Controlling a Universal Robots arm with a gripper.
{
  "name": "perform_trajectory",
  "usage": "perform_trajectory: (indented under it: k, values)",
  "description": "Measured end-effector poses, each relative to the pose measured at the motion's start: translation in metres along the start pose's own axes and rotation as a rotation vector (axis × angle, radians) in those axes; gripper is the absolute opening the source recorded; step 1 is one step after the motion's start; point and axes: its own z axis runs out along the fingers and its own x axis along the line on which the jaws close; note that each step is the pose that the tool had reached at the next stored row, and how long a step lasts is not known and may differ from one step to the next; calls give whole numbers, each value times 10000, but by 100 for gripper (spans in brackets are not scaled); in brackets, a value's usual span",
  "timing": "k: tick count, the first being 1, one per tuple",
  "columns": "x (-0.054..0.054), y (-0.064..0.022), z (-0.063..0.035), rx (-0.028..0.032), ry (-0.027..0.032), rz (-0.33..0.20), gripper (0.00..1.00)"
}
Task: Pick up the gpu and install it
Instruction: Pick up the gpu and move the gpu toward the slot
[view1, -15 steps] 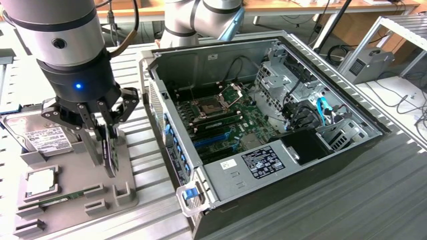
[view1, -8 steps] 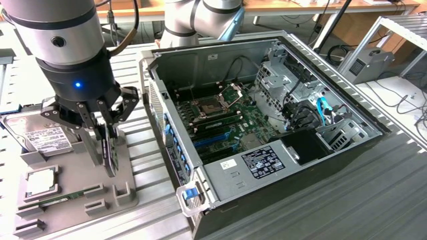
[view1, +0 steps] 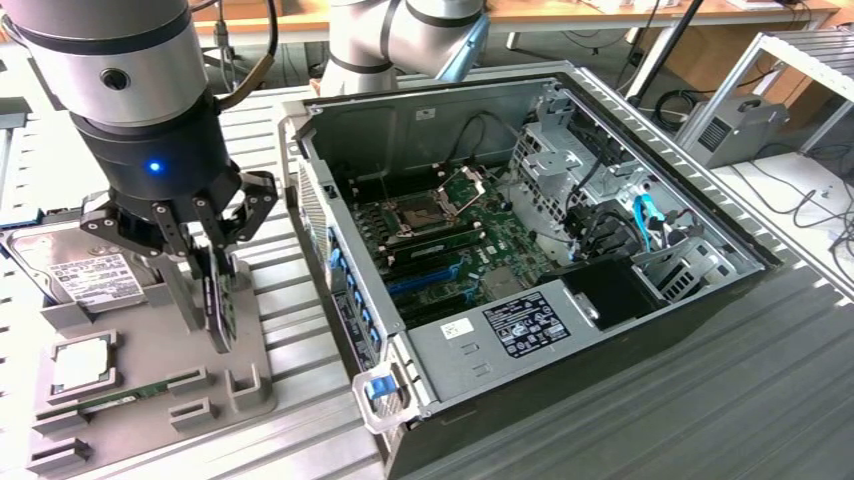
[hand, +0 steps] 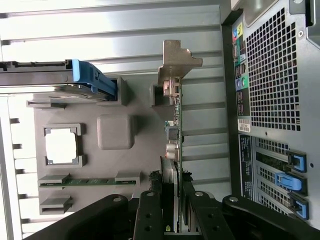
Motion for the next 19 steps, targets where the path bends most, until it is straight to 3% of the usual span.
perform_trajectory:
  k: [19]
  values:
    - [-2, 2, -64, 0, 0, 0, 26]
